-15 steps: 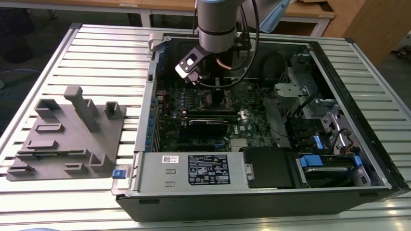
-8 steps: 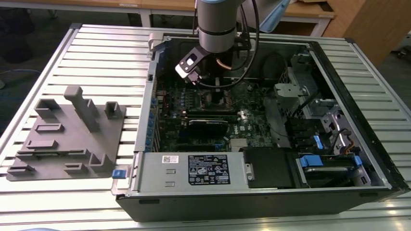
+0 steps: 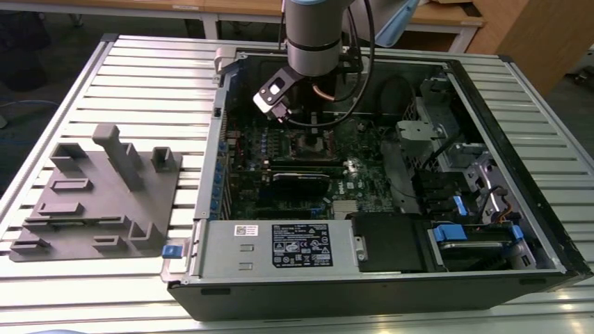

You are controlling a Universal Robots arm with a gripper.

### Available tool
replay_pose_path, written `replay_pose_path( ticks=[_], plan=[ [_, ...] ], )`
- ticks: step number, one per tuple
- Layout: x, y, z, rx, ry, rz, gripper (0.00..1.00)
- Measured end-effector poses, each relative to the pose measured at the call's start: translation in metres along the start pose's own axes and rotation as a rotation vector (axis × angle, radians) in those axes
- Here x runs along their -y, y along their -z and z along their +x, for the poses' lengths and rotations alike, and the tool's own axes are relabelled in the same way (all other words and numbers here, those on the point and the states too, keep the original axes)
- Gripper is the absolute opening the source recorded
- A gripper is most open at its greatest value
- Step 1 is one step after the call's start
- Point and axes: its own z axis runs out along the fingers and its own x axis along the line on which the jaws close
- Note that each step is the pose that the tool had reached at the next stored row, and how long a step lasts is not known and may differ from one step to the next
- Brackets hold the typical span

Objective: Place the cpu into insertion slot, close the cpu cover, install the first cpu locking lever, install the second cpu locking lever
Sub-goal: 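Place the cpu into insertion slot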

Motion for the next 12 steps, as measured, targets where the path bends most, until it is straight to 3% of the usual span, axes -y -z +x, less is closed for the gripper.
replay_pose_path(
  ticks=[5, 6, 7, 8, 12],
  plan=[
    [0.0000, 0.0000, 0.0000, -0.0001, 0.000, -0.0001, 0.11],
    [-0.0001, 0.0001, 0.0000, 0.0001, 0.000, 0.0039, 0.11],
    [-0.0004, 0.0000, 0.0000, 0.0004, 0.000, 0.0192, 0.11],
    [-0.0006, -0.0001, 0.0000, 0.0004, 0.000, 0.0294, 0.11],
    [-0.0006, -0.0001, 0.0000, 0.0004, 0.000, 0.0349, 0.11]
  ],
)
